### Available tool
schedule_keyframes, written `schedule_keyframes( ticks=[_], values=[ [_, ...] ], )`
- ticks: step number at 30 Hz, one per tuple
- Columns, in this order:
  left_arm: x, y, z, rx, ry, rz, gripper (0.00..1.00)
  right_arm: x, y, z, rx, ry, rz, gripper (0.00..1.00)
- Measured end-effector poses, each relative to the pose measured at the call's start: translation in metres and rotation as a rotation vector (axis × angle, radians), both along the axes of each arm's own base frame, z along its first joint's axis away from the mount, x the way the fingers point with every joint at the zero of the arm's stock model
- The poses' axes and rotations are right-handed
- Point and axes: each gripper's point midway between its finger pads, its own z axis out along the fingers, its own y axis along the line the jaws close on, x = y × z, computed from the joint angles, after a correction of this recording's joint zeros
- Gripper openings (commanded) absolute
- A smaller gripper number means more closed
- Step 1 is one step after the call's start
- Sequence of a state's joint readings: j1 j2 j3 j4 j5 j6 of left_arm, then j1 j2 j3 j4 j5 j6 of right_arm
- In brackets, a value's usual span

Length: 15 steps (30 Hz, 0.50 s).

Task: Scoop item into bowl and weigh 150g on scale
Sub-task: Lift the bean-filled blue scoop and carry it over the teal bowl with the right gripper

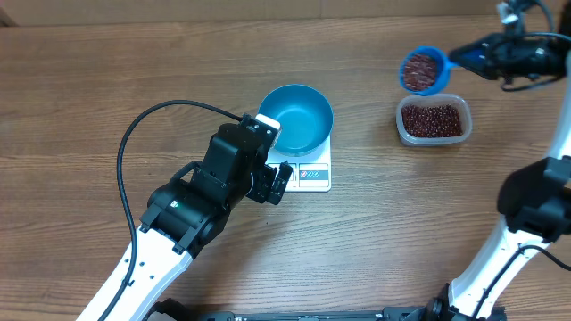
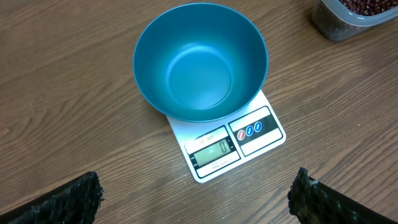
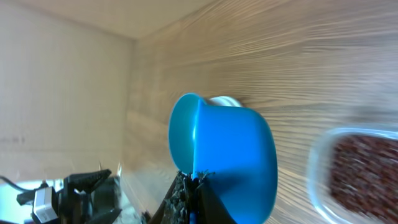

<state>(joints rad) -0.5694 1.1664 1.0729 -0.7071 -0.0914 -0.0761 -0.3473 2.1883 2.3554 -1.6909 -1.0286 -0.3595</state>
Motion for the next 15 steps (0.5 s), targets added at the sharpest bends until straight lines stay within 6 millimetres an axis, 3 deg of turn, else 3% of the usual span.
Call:
schedule_keyframes(
  ticks=[5, 15],
  values=[
    [0.000, 0.000, 0.000, 0.000, 0.000, 0.000, 0.99, -0.002, 0.051, 0.004, -0.002, -0.006, 0.110, 0.04],
    [0.000, 0.000, 0.000, 0.000, 0.000, 0.000, 0.99, -0.007, 0.128, 0.003, -0.028, -0.056, 0.283, 0.04]
  ],
)
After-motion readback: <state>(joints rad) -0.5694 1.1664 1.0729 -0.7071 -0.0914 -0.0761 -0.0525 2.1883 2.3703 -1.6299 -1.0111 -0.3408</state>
